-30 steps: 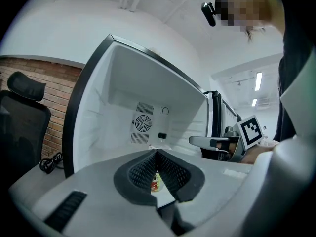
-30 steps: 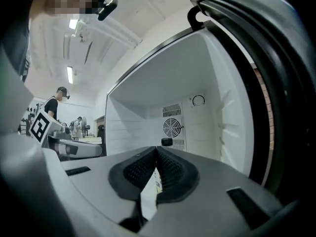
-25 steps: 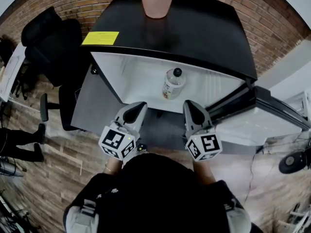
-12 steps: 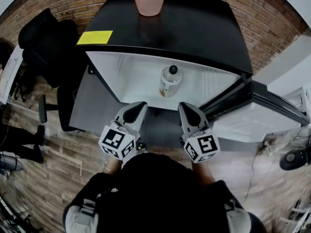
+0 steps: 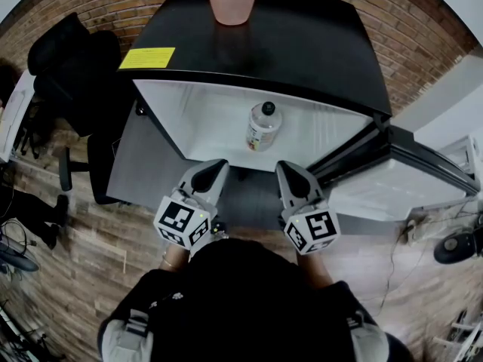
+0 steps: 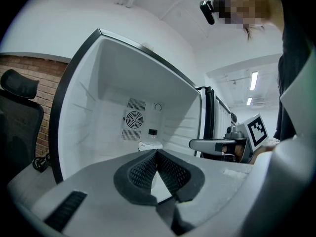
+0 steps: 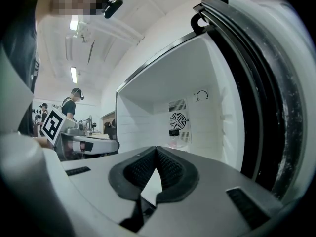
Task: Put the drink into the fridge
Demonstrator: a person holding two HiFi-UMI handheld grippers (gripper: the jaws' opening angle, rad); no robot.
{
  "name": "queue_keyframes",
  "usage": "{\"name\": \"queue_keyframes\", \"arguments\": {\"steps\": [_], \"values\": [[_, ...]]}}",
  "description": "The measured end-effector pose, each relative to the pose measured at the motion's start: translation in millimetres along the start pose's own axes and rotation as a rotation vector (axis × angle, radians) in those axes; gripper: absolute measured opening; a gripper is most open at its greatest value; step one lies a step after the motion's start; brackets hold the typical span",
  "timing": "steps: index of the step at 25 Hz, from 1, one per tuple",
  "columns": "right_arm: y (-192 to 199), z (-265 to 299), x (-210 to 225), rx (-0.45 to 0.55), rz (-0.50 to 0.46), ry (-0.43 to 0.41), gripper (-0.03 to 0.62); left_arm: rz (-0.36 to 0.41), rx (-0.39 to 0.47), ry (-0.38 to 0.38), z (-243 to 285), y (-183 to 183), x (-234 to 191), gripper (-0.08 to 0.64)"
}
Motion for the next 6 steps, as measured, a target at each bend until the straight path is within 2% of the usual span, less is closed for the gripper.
{"name": "queue_keyframes", "arguments": {"steps": [6], "values": [[1.8, -0.1, -1.3, -0.003, 0.003, -0.001, -0.003, 0.005, 0.003, -0.001, -0.1, 0.6, -0.9, -0.003]]}}
Point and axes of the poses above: the fingertips, and each gripper's own axes: z forward along the fingers, x to its right, y out of its underside, the point moved 2 cm from there along -z, backward along the fingers, and after that the axes turned 2 degrees about z, right-handed, at the moved point
